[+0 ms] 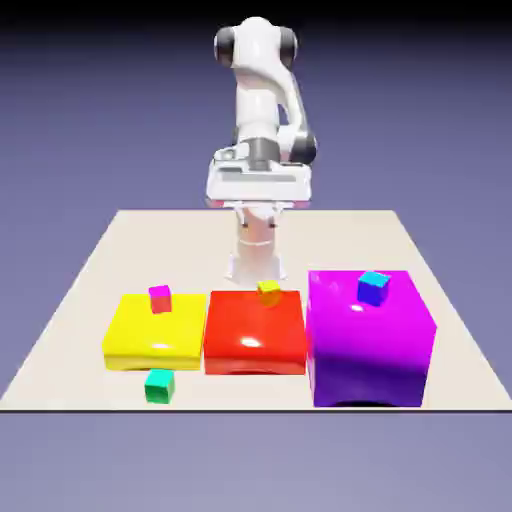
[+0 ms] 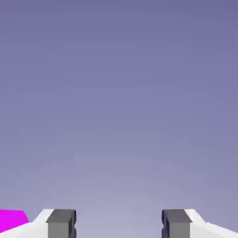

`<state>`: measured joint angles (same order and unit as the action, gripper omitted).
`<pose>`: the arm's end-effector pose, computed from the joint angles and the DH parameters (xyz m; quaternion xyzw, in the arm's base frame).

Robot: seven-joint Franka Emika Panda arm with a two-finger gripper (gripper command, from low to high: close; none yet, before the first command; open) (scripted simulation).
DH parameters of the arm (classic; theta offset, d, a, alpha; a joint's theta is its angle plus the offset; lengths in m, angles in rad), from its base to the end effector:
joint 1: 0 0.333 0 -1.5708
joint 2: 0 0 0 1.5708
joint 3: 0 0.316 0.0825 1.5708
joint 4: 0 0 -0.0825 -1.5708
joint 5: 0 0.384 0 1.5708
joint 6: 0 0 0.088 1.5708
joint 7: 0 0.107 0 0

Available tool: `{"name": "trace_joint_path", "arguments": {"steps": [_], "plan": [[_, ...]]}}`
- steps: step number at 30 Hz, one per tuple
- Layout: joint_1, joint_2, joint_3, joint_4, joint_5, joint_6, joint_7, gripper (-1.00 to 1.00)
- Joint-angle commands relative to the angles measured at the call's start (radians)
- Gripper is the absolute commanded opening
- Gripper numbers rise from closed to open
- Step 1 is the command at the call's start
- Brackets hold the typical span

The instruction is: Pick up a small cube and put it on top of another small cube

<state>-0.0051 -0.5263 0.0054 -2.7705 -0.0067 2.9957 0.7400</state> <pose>0.4016 0.0006 0.4546 -0.8684 0.3334 -0.3432 0.1299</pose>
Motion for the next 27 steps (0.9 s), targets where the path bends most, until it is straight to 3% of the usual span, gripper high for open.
{"name": "trace_joint_path", "arguments": {"steps": [1, 27], "plan": [[-0.014, 0.036, 0.005, 0.033, -0.006, -0.034, -0.001, 0.0], [-0.383, 0.979, 0.122, 0.884, -0.149, -0.926, -0.023, 0.0]]}}
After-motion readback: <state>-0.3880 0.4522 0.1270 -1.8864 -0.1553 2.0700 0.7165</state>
